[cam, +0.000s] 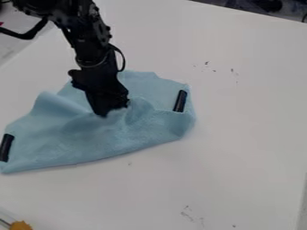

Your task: Unfold the cloth from top left to bottom right

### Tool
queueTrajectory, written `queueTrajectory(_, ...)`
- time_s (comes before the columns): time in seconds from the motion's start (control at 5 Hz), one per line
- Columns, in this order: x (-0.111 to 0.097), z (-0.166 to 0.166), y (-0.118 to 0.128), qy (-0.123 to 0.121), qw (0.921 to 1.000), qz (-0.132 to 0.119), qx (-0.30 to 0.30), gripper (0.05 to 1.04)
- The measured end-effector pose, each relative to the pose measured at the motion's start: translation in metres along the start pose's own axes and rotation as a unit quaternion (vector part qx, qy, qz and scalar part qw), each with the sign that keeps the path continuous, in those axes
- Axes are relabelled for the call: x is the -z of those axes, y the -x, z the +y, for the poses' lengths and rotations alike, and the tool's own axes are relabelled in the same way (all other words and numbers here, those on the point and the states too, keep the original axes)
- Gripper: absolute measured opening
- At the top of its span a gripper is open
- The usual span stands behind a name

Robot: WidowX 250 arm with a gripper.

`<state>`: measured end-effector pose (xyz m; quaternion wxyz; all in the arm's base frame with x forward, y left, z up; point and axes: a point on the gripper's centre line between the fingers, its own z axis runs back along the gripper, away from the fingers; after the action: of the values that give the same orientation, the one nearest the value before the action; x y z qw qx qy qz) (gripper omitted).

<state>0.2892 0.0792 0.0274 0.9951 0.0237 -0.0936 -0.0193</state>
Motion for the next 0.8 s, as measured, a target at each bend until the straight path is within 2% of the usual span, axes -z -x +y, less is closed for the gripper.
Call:
queueTrajectory(0.2, -0.006, -0.001, 0.007, -0.005, 0.9999, -0.007, -0.01, 0.072)
queueTrajectory(0.4, -0.014, -0.004, 0.005, -0.012, 0.9998, -0.013, -0.005, 0.22)
queueTrajectory(0.6, -0.014, -0.002, -0.004, -0.005, 0.9996, -0.019, 0.018, 0.48)
queueTrajectory(0.8, -0.012, 0.014, 0.002, -0.008, 0.9998, -0.019, -0.002, 0.795)
